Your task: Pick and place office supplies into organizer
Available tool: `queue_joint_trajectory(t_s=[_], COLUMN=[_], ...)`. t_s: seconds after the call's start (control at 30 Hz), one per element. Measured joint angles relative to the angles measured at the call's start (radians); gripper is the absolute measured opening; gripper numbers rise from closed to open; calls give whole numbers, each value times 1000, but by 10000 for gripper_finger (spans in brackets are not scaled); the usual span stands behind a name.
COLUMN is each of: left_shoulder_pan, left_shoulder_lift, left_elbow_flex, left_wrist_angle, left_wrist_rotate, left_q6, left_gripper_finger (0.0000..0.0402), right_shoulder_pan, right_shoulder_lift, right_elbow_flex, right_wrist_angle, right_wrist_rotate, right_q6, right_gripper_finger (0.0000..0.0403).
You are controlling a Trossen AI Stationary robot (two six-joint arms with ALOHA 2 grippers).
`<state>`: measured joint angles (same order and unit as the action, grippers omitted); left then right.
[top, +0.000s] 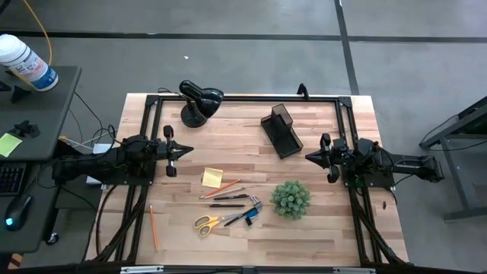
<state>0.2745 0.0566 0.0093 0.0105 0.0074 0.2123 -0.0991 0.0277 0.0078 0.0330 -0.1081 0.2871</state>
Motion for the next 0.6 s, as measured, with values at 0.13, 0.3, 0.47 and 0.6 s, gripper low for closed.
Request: queue_joint_trajectory(t_s=[0.13,0.3,0.47,0.6], left_shoulder_pan=[0,0,0,0], left_shoulder_lift=[0,0,0,0], left_elbow_flex=[0,0,0,0], left_wrist_angle=[0,0,0,0], left_wrist_rotate=[0,0,0,0], left_q6=[0,0,9,44], left_gripper_finger=[1,1,1,1], right_shoulder_pan=[0,0,0,0], right_shoulder_lift=[0,0,0,0], right_elbow_flex=[0,0,0,0], right_wrist_angle=[0,0,0,0], right_wrist_rotate=[0,0,0,0], right_q6=[0,0,0,0], right_gripper_finger=[12,12,12,12])
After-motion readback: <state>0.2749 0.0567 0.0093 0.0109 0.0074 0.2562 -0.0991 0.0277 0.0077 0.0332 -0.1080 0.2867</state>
